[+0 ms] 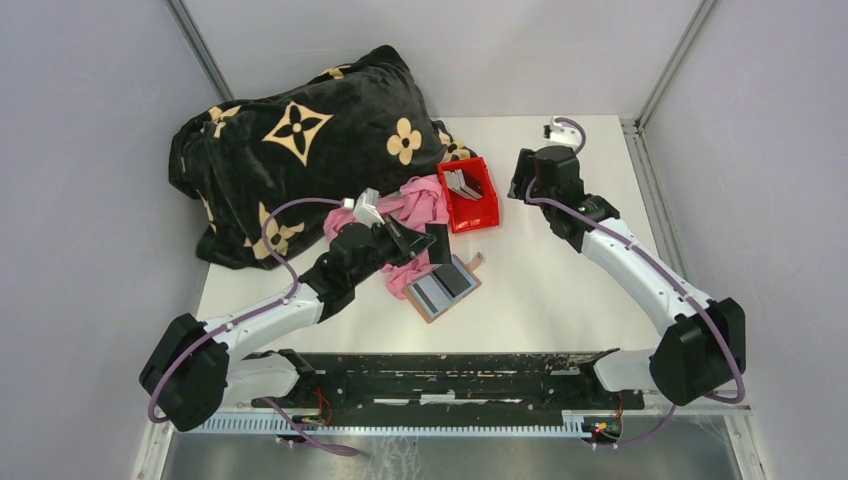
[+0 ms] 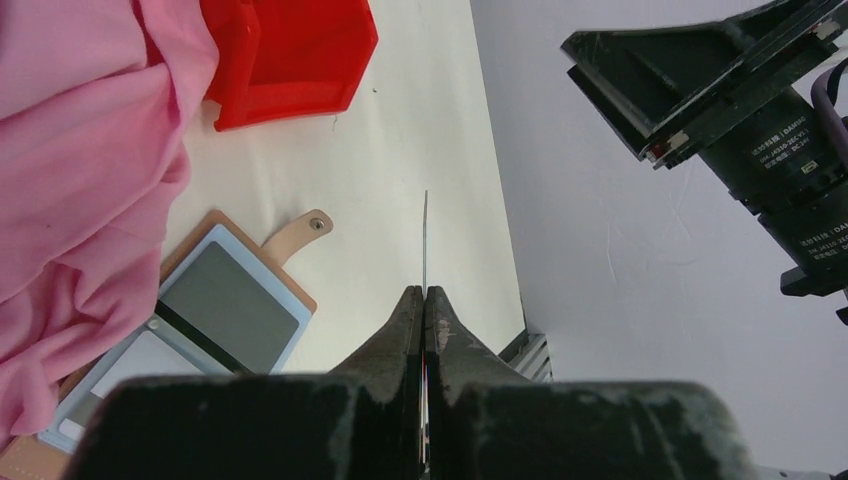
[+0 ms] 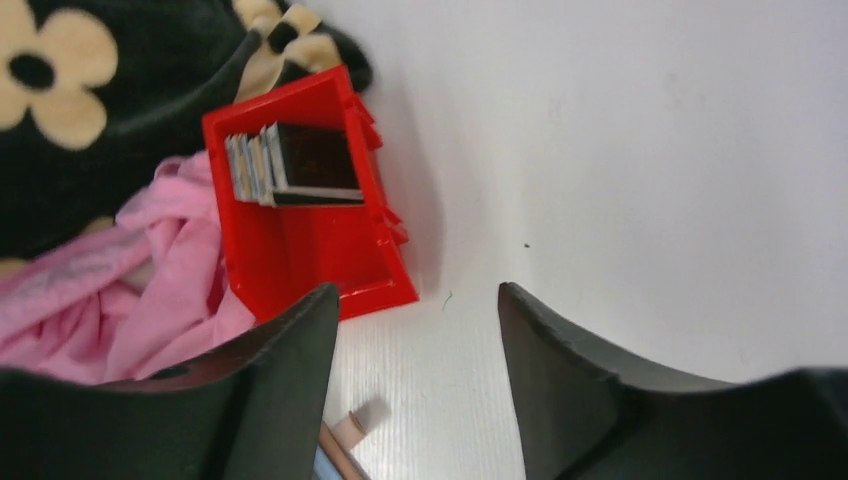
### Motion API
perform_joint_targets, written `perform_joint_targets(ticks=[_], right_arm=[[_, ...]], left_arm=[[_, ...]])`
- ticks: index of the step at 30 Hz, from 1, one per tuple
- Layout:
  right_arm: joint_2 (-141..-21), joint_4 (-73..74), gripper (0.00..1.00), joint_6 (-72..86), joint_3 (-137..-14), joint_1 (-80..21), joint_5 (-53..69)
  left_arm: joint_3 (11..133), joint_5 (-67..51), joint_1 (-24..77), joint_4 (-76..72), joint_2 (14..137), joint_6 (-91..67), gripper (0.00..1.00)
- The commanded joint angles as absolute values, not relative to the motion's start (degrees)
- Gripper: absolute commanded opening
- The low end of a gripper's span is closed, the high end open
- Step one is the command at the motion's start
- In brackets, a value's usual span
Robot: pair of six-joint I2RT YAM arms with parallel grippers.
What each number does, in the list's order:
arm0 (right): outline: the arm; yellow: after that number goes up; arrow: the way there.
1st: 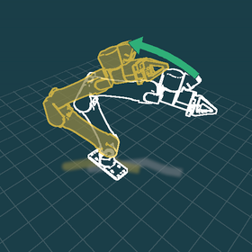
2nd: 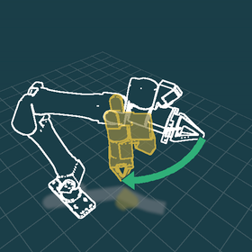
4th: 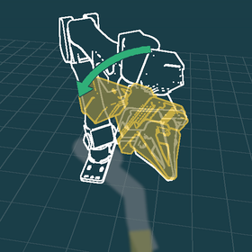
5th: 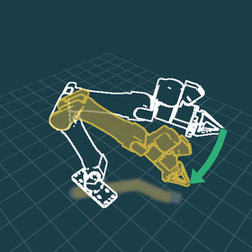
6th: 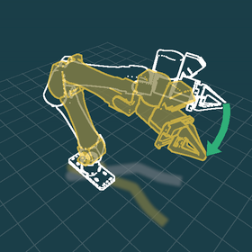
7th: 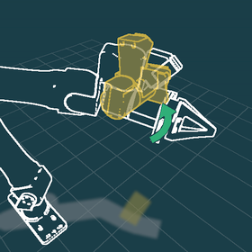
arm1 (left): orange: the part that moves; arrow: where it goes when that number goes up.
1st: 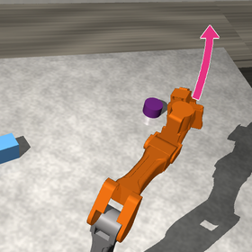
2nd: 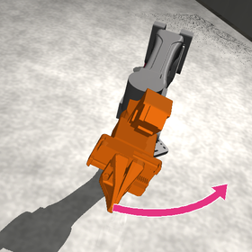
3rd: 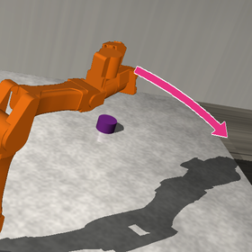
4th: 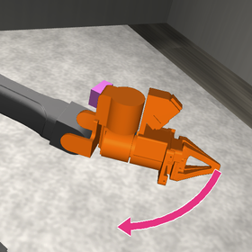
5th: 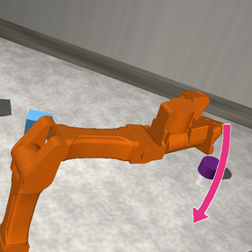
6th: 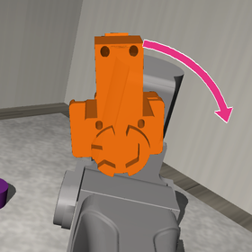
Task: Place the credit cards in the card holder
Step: Pick up the credit card from the storage box.
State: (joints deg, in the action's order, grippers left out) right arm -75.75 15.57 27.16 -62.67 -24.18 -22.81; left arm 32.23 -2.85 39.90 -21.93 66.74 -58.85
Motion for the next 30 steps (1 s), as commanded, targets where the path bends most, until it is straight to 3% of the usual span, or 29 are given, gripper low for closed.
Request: perform_joint_targets(ticks=[1, 2, 4, 11, 30], right_arm=[[-78.2, 16.7, 0.57, 24.9, -66.6, -24.3, -6.9], [-78.7, 17.0, 0.50, 25.0, -66.7, -24.3, -3.0], [-79.3, 17.4, 0.46, 27.4, -66.3, -24.3, 3.3], [-78.5, 14.8, 0.54, 32.1, -63.0, -24.8, 16.8], [-82.4, -3.2, 0.49, 47.5, -53.4, -25.1, 34.9]], left_arm=[[34.1, 0.2, 40.0, -25.2, 67.4, -58.5, 0.03], [34.0, 0.2, 40.0, -25.7, 67.7, -58.6, 0.03], [33.5, 0.0, 40.0, -27.5, 68.6, -59.4, 0.03], [31.7, -1.6, 39.4, -34.9, 71.9, -63.0, 0.03], [29.0, -5.1, 37.6, -47.8, 78.2, -71.6, 0.03]])
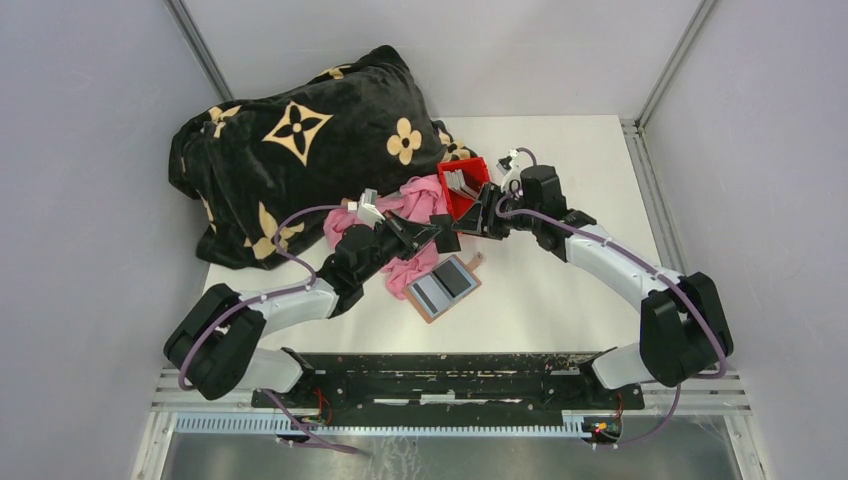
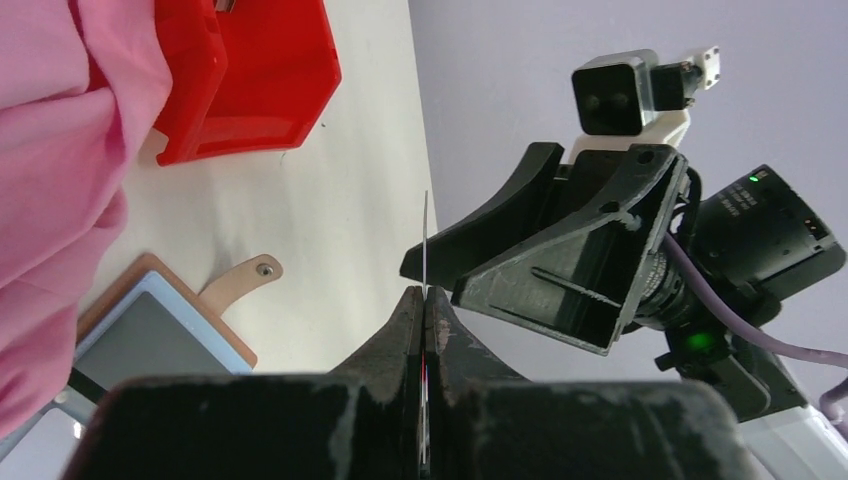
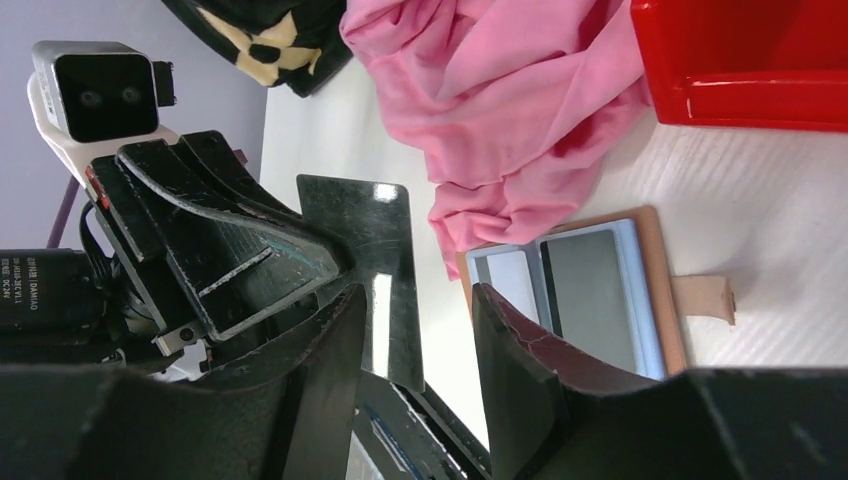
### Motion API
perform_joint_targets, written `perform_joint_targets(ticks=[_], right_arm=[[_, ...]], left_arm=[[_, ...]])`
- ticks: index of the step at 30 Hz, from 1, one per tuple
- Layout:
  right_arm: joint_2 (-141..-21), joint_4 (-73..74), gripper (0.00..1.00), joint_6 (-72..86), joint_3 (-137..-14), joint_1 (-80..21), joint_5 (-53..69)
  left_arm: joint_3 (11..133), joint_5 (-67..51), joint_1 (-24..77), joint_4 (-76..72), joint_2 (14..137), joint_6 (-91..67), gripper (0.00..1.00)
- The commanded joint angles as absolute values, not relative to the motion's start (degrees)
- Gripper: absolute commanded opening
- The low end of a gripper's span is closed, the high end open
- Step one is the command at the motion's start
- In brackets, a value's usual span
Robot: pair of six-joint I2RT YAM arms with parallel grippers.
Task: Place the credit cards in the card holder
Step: Pick up the credit card from the storage box.
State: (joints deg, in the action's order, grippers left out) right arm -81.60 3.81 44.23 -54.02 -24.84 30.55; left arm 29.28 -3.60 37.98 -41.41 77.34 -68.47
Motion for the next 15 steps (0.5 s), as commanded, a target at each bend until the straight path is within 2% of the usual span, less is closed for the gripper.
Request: perform_joint_targets(ticks=[1, 9, 11, 15], right_arm=[[-82.8, -3.7, 0.49, 48.0, -53.2, -25.1, 35.2], [-85.1, -10.5, 0.43, 53.1, -51.6, -25.1, 38.8], [-85.8, -14.3, 0.37, 56.0, -50.8, -25.1, 40.3], [-87.4, -22.5, 0.16, 62.8, -48.8, -25.1, 42.9]], left_arm=[[29.0, -5.4, 37.5, -48.4, 78.5, -71.9, 0.03], [28.9, -6.1, 37.3, -50.6, 80.3, -74.0, 0.03], [28.8, -6.2, 37.2, -51.4, 80.8, -74.6, 0.03], [27.7, -6.2, 37.0, -54.2, 81.8, -76.7, 0.03]])
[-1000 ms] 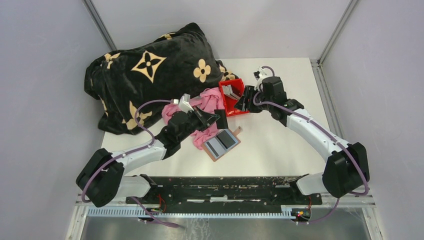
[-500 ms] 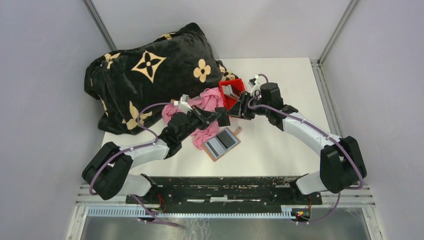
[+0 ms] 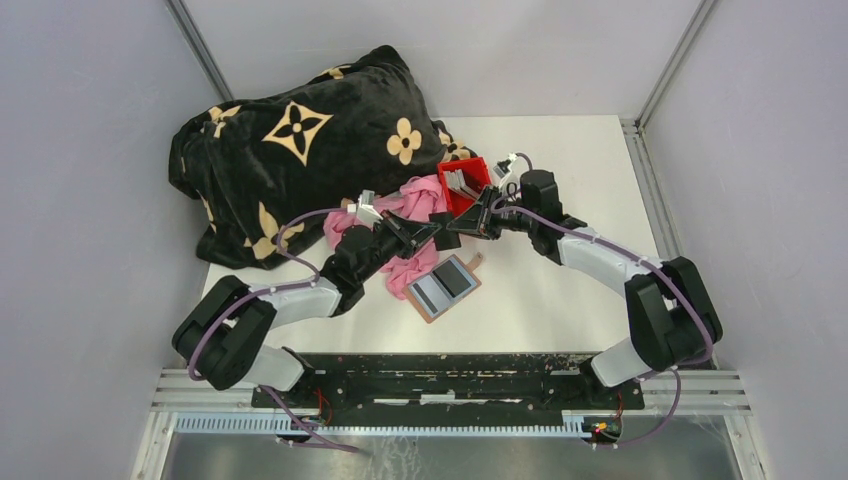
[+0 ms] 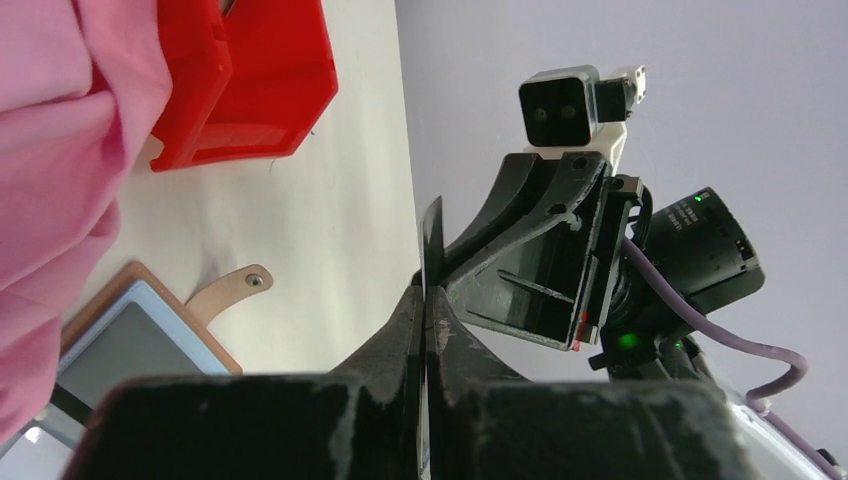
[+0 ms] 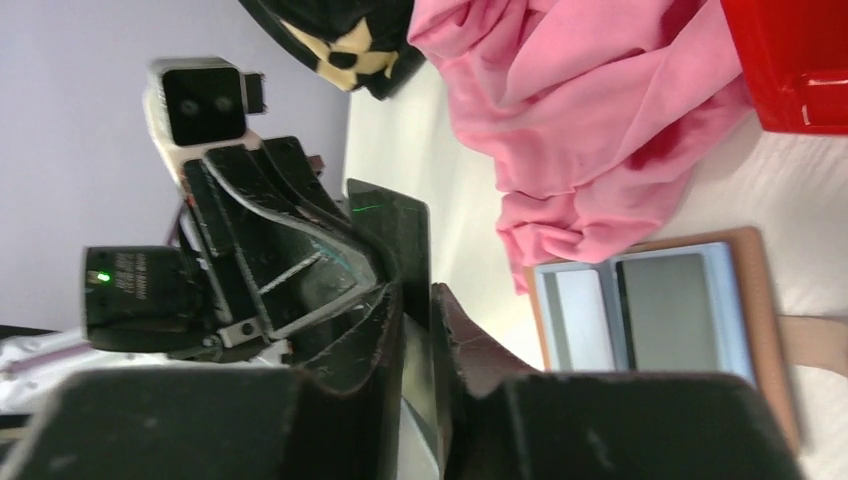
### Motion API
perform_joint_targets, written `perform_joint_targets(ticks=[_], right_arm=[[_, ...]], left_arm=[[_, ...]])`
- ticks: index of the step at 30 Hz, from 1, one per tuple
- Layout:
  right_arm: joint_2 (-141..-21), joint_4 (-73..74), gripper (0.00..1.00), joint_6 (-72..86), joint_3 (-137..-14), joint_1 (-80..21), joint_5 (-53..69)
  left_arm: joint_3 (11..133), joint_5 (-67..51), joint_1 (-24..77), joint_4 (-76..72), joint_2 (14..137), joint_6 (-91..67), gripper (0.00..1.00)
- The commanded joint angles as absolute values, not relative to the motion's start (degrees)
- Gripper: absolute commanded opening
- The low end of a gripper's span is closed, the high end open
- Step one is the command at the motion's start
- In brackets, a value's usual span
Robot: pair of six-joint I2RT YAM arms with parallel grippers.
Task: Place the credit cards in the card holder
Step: Pick up the credit card from the storage box.
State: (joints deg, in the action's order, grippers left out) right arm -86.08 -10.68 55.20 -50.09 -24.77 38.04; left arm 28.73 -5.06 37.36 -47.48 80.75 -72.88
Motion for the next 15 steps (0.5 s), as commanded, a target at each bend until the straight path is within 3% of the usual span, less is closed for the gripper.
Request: perform_joint_targets(ticks=[1, 3, 5, 10, 15], right_arm=[[-87.6, -23.8, 0.11, 63.8, -48.4, -25.1, 43.2], [-87.6, -25.2, 0.02, 65.3, -48.1, -25.1, 43.4], [-87.5, -26.5, 0.01, 66.5, -48.1, -25.0, 43.6], [-86.4, -25.6, 0.01, 67.1, -50.0, -24.5, 44.0], [-83.7, -7.1, 0.01, 54.8, -55.0, -24.4, 41.9]], left_arm=[[27.3, -6.4, 36.9, -55.2, 82.2, -77.4, 0.03], [26.9, -7.1, 36.5, -56.3, 83.0, -78.6, 0.03], [25.9, -7.3, 36.1, -57.0, 83.3, -79.7, 0.08], [24.3, -7.5, 35.3, -52.9, 81.6, -79.3, 0.41], [23.5, -1.8, 35.3, -34.9, 73.6, -74.8, 0.50]])
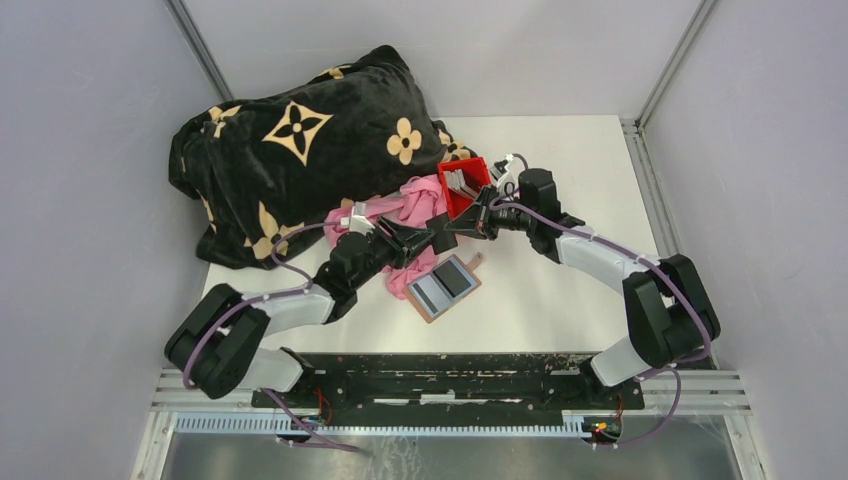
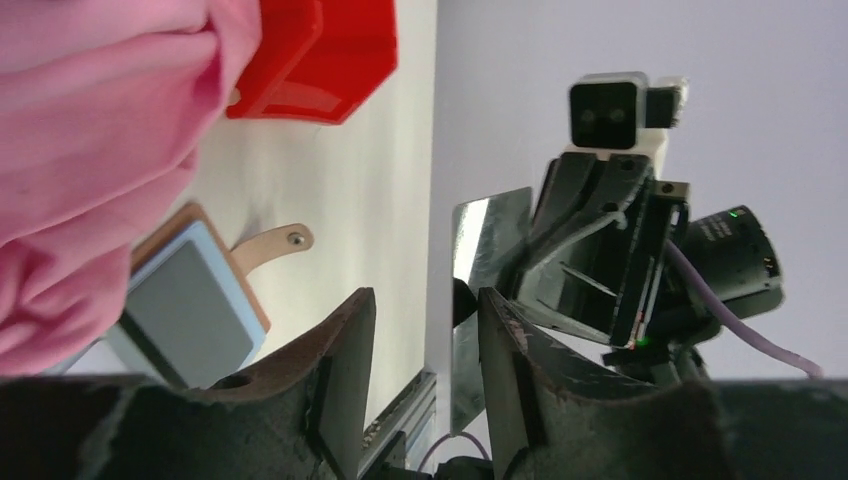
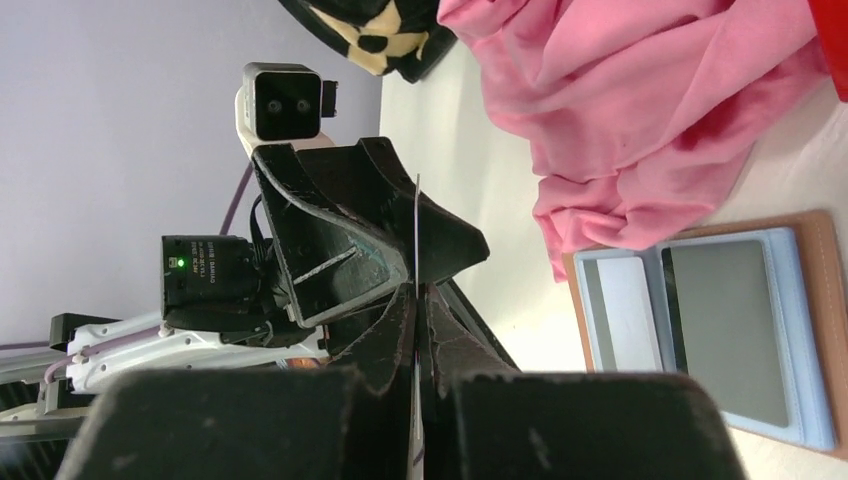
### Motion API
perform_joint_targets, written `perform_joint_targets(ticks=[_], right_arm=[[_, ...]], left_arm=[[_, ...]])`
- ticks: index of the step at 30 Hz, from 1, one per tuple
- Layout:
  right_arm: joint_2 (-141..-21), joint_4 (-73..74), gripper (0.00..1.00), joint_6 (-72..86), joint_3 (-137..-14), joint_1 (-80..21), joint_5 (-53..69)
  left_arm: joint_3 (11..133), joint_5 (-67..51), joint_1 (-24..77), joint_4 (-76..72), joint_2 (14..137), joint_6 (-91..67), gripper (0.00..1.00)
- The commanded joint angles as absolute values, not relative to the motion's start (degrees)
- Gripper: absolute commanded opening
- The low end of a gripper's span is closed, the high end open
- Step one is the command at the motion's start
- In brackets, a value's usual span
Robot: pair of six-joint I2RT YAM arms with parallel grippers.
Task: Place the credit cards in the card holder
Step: Pick up the credit card from the storage box.
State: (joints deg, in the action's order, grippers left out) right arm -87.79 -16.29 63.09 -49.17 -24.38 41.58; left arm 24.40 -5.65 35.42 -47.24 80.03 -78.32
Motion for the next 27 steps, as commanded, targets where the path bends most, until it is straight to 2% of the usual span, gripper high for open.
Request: perform_joint_targets(ticks=[1, 8, 12, 18, 22, 27], right_arm=[[-83.3, -4.0, 0.01, 52.7, -55.8, -24.4, 41.3], [-83.1, 13.8, 0.01, 39.8, -60.6, -24.4, 35.7], [-84.8, 24.7, 0.01, 31.1, -65.2, -24.5, 30.3], [-89.2, 34.5, 0.01, 23.6, -69.3, -25.1, 23.5], [-92.0, 37.3, 0.01, 21.1, -71.0, -26.6, 20.5], [-94.1, 37.6, 0.01, 19.6, -71.1, -28.2, 17.6]], left_arm=[[23.7, -0.4, 35.2, -30.7, 71.9, -73.9, 0.51], [24.4, 4.4, 35.9, -10.3, 63.9, -69.1, 0.53], [25.1, 7.6, 38.4, -3.0, 61.9, -67.5, 0.48], [28.5, 11.7, 46.1, 2.3, 66.0, -66.1, 0.32], [30.2, 13.3, 49.7, 4.1, 69.9, -66.6, 0.17], [30.6, 14.9, 51.1, 5.5, 71.5, -67.6, 0.08]])
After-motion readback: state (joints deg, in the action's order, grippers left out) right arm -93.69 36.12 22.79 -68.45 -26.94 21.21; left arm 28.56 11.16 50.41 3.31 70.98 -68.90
